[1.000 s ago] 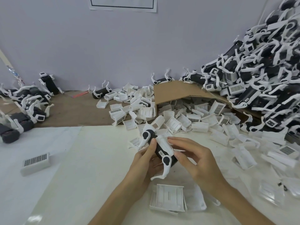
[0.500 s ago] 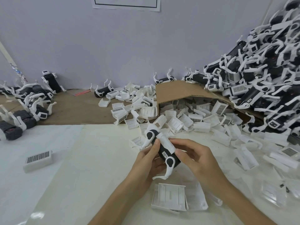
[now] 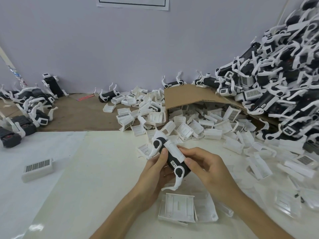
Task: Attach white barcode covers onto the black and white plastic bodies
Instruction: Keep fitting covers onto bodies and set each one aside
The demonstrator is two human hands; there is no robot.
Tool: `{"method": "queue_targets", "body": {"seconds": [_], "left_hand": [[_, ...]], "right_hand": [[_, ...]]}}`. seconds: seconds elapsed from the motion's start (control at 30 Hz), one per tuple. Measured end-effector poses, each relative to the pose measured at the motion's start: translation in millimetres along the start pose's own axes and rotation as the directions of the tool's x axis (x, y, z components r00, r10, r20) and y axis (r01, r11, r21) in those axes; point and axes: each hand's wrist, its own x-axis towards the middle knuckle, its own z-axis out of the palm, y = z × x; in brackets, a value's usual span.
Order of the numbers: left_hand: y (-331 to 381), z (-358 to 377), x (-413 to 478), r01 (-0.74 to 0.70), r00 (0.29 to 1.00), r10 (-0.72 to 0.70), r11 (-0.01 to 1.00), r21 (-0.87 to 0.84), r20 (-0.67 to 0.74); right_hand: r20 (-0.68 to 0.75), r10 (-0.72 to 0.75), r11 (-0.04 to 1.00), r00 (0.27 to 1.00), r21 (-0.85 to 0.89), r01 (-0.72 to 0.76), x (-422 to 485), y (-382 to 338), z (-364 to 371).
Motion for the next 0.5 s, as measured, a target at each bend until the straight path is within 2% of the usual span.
{"method": "queue_targets", "body": {"seconds": [0.2,0.3,0.4,0.5], "left_hand": [[-1.5,-1.3,1.4,-0.007,1.000,0.007,1.000,-0.002,-0.025],[-1.3,-3.1,2.9,-0.012,0.999,0.010,0.999,-0.032,-0.043],[-4.4,-2.9,4.8,-0.031,0.999,0.029,0.998,-0.052,-0.043],[-8.2,-0.7,6.3,-0.062,0.997,0.060,0.997,-0.055,-0.037]], "right_hand": [[0.063,0.012,0.997,0.998,-0.071,-0.007,-4.3,2.1,3.6],[0.080,0.023,0.999,0.997,-0.029,-0.021,-2.3,1.0,7.9],[0.025,0.015,0.999,1.000,0.037,-0.016,0.8,-1.7,7.0],[-0.019,0.057,0.998,0.998,0.024,-0.056,1.2,1.6,0.8]]}}
